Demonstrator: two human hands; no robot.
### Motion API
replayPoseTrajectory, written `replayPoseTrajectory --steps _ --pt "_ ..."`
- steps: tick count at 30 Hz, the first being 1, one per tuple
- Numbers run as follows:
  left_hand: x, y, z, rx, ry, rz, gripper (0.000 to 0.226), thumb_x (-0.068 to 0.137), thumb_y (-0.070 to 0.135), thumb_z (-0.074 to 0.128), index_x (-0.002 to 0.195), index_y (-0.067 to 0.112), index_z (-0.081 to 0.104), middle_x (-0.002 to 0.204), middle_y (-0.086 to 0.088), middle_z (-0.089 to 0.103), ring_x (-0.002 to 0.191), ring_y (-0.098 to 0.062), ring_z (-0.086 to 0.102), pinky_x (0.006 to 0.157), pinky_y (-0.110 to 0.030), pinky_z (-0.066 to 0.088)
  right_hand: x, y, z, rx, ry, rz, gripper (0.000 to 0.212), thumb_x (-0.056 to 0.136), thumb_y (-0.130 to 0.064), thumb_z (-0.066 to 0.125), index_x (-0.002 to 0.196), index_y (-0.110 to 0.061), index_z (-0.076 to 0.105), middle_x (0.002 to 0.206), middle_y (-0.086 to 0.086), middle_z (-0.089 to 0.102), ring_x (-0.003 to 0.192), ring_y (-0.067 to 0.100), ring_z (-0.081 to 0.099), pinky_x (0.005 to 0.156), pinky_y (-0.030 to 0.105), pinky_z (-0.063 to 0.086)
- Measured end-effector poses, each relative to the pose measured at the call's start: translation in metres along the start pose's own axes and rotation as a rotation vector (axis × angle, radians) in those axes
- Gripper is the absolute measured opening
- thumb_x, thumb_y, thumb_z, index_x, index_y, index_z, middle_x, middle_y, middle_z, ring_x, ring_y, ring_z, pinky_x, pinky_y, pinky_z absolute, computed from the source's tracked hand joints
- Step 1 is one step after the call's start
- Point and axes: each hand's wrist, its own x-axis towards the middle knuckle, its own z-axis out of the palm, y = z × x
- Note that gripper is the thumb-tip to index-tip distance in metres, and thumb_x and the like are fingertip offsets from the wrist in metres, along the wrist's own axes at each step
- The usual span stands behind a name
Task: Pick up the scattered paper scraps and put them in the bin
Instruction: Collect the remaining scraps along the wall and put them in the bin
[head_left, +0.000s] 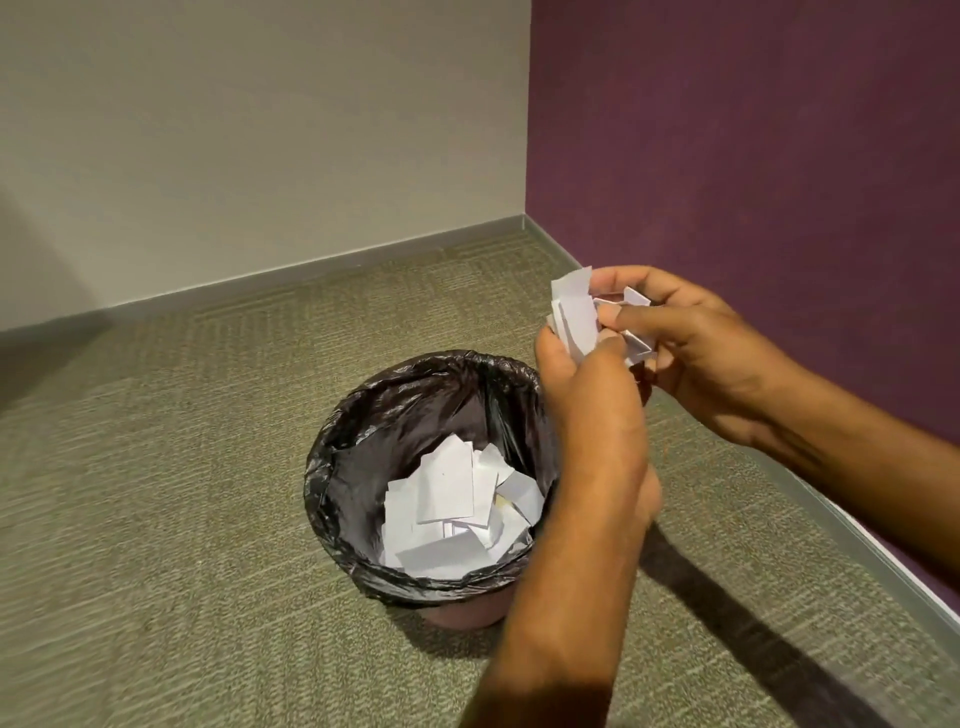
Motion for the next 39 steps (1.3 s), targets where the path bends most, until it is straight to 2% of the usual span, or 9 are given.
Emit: replayPoseTrajectory --steps 4,8,11,16,20,23,26,32,39 --pt "-0.007 0.029 -0.036 -0.001 0.041 0.044 0.048 0.087 0.016 0.056 0.121 0.049 0.068 0.12 -0.004 0.079 0.116 -0.025 0.073 0.092 -0.047 0.054 0.004 -0.002 0.04 -0.013 -0.139 0.03 0.033 0.101 -0.013 0.069 0.132 -0.02 0.072 0.117 0.005 0.08 0.089 0.014 0.072 0.071 0.03 0.057" --pt "-0.009 0.038 -0.076 -0.011 0.053 0.043 0.046 0.102 0.008 0.054 0.137 0.035 0.066 0.126 -0.007 0.078 0.122 -0.031 0.072 0.101 -0.051 0.057 0.008 0.007 0.068 -0.018 -0.26 0.093 0.034 0.099 -0.016 0.073 0.131 -0.026 0.074 0.116 0.007 0.077 0.097 0.024 0.07 0.082 0.045 0.058" --pt "-0.011 0.043 -0.098 0.032 0.084 0.014 0.036 0.107 0.017 0.055 0.138 0.031 0.066 0.127 -0.002 0.079 0.112 -0.023 0.073 0.092 -0.044 0.058 0.01 0.014 0.083 -0.01 -0.328 0.155 0.034 0.098 -0.021 0.076 0.131 -0.029 0.074 0.113 0.006 0.073 0.099 0.026 0.07 0.09 0.052 0.061" --pt "-0.012 0.049 -0.12 0.092 0.151 -0.082 0.038 0.106 0.038 0.058 0.139 0.021 0.067 0.13 -0.009 0.077 0.119 -0.035 0.073 0.105 -0.056 0.054 0.009 0.027 0.091 -0.05 -0.39 0.241 0.032 0.098 -0.034 0.076 0.13 -0.031 0.074 0.131 0.012 0.073 0.109 0.025 0.068 0.102 0.067 0.055" --pt "-0.019 0.058 -0.128 0.13 0.137 -0.094 0.044 0.108 0.045 0.053 0.133 0.014 0.072 0.124 -0.011 0.079 0.115 -0.034 0.076 0.107 -0.062 0.051 0.008 0.031 0.09 -0.066 -0.385 0.274 0.033 0.098 -0.04 0.075 0.129 -0.029 0.075 0.136 0.008 0.073 0.127 0.027 0.066 0.101 0.067 0.056" --pt "-0.024 0.063 -0.134 0.146 0.106 -0.103 0.041 0.108 0.048 0.053 0.119 0.019 0.079 0.112 -0.005 0.083 0.103 -0.021 0.08 0.105 -0.067 0.052 0.008 0.03 0.085 -0.064 -0.37 0.281 0.032 0.095 -0.041 0.076 0.125 -0.029 0.078 0.131 0.001 0.075 0.132 0.03 0.063 0.1 0.066 0.058" --pt "-0.027 0.067 -0.138 0.172 0.107 -0.112 0.04 0.106 0.05 0.055 0.124 0.022 0.078 0.122 -0.003 0.081 0.12 -0.021 0.073 0.106 -0.066 0.051 0.011 0.029 0.079 -0.058 -0.361 0.273 0.032 0.095 -0.04 0.076 0.125 -0.027 0.078 0.129 0.0 0.076 0.132 0.03 0.064 0.1 0.064 0.059" --pt "-0.026 0.074 -0.132 0.14 0.168 -0.094 0.035 0.102 0.046 0.065 0.13 0.026 0.072 0.138 -0.003 0.071 0.136 -0.021 0.059 0.112 -0.059 0.05 0.018 0.027 0.07 -0.027 -0.321 0.241 0.044 0.092 -0.04 0.079 0.128 -0.014 0.076 0.131 0.011 0.076 0.126 0.032 0.071 0.113 0.058 0.053" --pt "-0.018 0.07 -0.125 0.138 0.165 -0.072 0.036 0.102 0.039 0.069 0.134 0.024 0.069 0.132 -0.003 0.075 0.123 -0.021 0.072 0.109 -0.053 0.056 0.015 0.021 0.059 0.049 -0.306 0.213 0.04 0.1 -0.029 0.073 0.129 -0.001 0.073 0.133 0.023 0.073 0.128 0.039 0.069 0.116 0.056 0.05"
